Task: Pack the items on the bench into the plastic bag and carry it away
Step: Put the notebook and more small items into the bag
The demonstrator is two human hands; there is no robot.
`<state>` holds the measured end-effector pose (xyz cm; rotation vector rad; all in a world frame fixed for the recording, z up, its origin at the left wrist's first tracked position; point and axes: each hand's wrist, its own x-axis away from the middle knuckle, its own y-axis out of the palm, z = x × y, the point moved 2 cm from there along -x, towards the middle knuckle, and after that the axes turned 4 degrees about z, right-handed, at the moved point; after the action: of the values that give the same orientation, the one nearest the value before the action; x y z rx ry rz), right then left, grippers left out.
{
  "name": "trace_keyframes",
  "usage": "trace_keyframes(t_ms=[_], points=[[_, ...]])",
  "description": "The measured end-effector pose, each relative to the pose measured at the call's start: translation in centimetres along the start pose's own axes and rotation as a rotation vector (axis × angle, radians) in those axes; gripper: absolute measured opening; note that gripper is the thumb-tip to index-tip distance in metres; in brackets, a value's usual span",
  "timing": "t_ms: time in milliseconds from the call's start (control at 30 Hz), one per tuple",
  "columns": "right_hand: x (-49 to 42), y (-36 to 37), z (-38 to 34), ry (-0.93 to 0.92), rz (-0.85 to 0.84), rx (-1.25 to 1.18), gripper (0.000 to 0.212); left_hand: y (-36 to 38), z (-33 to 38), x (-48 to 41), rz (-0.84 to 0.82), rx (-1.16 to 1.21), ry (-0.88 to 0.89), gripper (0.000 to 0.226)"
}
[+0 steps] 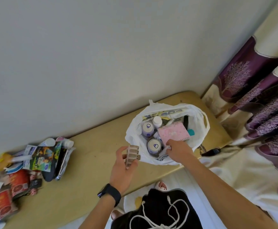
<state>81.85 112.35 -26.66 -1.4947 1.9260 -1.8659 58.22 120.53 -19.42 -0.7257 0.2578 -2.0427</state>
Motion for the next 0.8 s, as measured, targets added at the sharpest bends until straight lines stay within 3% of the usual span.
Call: trace_keyframes(t_ms=[100,167,267,333,467,600,700,800], points=[[2.3,-0.6,0.7,0.050,0.091,-0.177,0.026,0.2,1.2,0.2,-0.010,-0.080,0.051,0.056],[4.5,-1.0,0.4,0.062,0.102,-0.442,0.025,1.1,2.1,0.4,-0.059,-0.140,0.114,0.059],[8.1,-1.3,-1.0,0.126,-0.206,-1.073,0.031,3.4,3.3,0.6,-0.191,-0.239,0.193,0.062],[9.3,-1.0,-1.1,0.122,-0.313,-1.290,0.036,5.0,3.6,0.6,-0.278,-0.288,0.216,0.068],[8.5,-0.7,-0.2,0.124,-0.137,-1.212,0.048,6.8,3.6,0.0,-0.315,-0.446,0.310,0.075],[4.8,-1.9,0.4,0.179,0.050,-1.021,0.047,6.1,1.8,-2.0,-0.223,-1.029,0.462,0.075],[2.2,-4.1,-1.3,0.080,0.120,-0.828,0.039,5.3,0.1,-3.7,-0.309,-1.359,0.449,0.067],[0.4,-5.5,-4.8,-0.114,0.133,-0.636,0.034,5.2,-0.4,-4.6,-0.288,-1.487,0.478,0.061]])
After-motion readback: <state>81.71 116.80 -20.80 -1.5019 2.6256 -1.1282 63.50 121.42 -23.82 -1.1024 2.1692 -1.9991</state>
